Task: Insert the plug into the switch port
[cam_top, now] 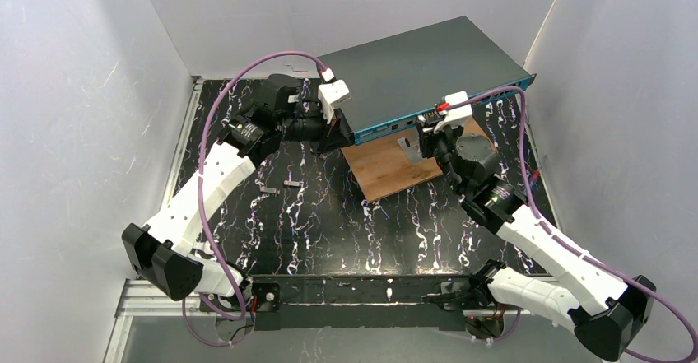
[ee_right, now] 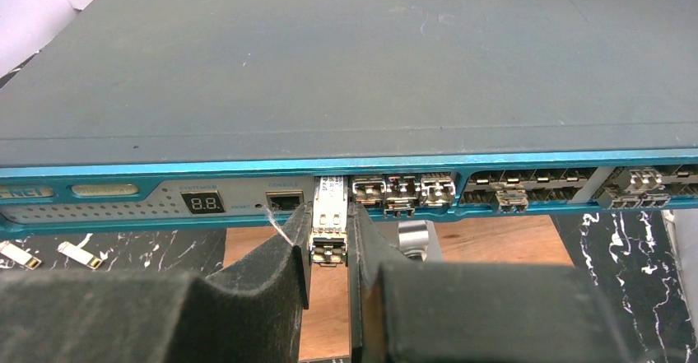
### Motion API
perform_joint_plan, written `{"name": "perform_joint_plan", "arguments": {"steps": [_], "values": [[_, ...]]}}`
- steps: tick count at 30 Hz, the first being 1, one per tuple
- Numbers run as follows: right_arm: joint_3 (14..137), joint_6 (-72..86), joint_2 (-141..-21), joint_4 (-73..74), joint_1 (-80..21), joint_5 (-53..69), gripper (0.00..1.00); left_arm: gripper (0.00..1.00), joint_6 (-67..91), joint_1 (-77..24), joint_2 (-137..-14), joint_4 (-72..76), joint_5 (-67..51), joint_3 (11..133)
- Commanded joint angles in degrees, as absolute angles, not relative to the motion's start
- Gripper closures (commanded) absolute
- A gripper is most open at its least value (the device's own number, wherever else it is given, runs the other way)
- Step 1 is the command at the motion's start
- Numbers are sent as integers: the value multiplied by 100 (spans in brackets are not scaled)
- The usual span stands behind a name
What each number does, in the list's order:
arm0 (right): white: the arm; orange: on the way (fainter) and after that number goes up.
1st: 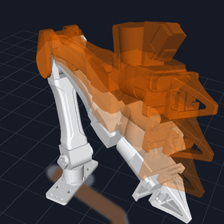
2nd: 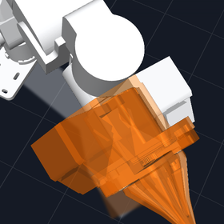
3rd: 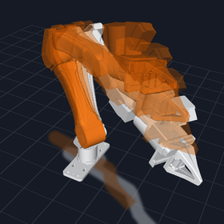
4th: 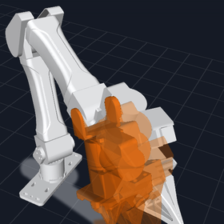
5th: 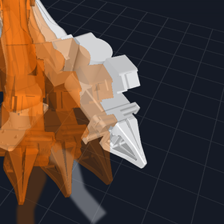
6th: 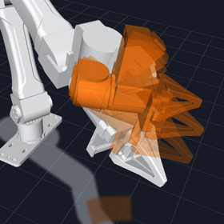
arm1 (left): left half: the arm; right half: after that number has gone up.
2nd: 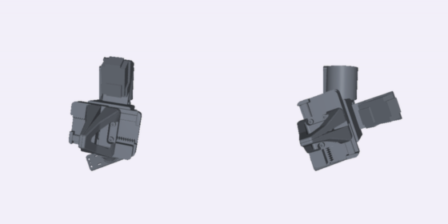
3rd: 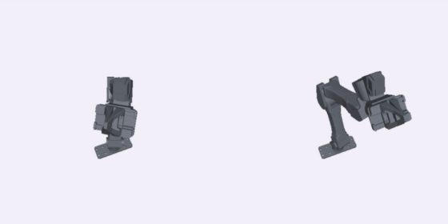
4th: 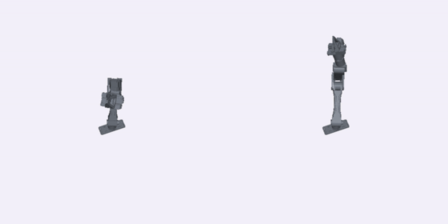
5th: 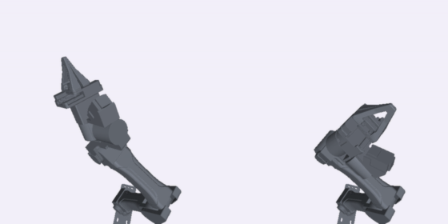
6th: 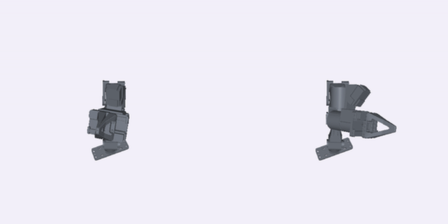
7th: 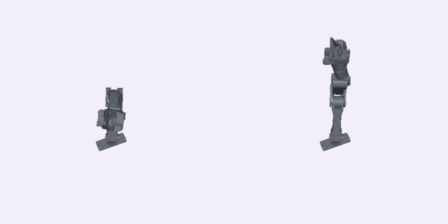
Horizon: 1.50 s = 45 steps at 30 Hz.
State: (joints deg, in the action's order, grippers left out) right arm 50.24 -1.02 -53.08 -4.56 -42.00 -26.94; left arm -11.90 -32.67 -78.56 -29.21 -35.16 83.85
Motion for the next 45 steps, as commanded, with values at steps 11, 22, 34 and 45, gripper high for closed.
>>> {"name": "perform_joint_plan", "arguments": {"steps": [11, 22, 34, 45], "values": [[5472, 577, -5448, -146, -4075, -3206, 82, 100, -984, -3340, -7779, -3358, -3757, 8634], [5684, 653, -5018, 471, -4070, -2908, 37, 100, -875, -3340, -7832, -3331, -3677, 8644], [6082, 532, -4918, 1353, -4074, -2675, 40, 100, -873, -3345, -7886, -3329, -3631, 8693], [6419, 419, -5178, 1672, -4073, -2422, 98, 100, -871, -3340, -7943, -3346, -3662, 8743]]}}
